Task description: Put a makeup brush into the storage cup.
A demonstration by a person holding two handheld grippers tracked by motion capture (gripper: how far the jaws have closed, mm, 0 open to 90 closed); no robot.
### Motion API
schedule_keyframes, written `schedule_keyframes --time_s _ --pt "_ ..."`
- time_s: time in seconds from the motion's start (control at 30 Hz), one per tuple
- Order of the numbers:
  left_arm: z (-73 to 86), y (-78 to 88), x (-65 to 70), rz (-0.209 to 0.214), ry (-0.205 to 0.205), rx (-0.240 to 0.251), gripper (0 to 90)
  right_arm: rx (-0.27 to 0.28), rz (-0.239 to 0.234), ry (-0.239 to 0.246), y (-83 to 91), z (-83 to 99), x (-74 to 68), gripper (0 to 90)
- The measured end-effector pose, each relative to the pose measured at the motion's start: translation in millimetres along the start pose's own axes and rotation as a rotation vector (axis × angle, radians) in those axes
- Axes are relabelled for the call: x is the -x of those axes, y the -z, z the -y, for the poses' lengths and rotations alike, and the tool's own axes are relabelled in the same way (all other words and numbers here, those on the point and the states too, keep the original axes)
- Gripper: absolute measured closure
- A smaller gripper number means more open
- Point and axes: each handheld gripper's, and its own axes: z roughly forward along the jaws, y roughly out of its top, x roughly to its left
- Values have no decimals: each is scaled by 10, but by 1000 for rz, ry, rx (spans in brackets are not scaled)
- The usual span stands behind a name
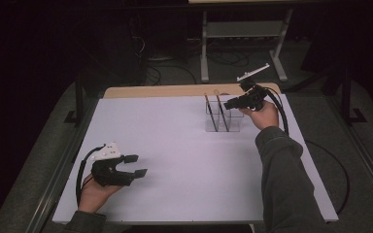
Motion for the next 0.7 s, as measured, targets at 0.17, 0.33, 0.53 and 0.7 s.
schedule_keyframes --time_s 0.17,0.33,0.53,0.7 --pt "-3 16 -2 -2 5 10 348 17 2 9 32 9 -46 645" --pt "0 20 1 -4 6 9 346 23 -5 11 45 36 -80 624" --pt "-2 21 -6 -6 6 9 345 20 -5 13 48 86 -82 603" --pt "2 17 -10 -7 7 6 344 33 -9 10 68 108 -101 597"
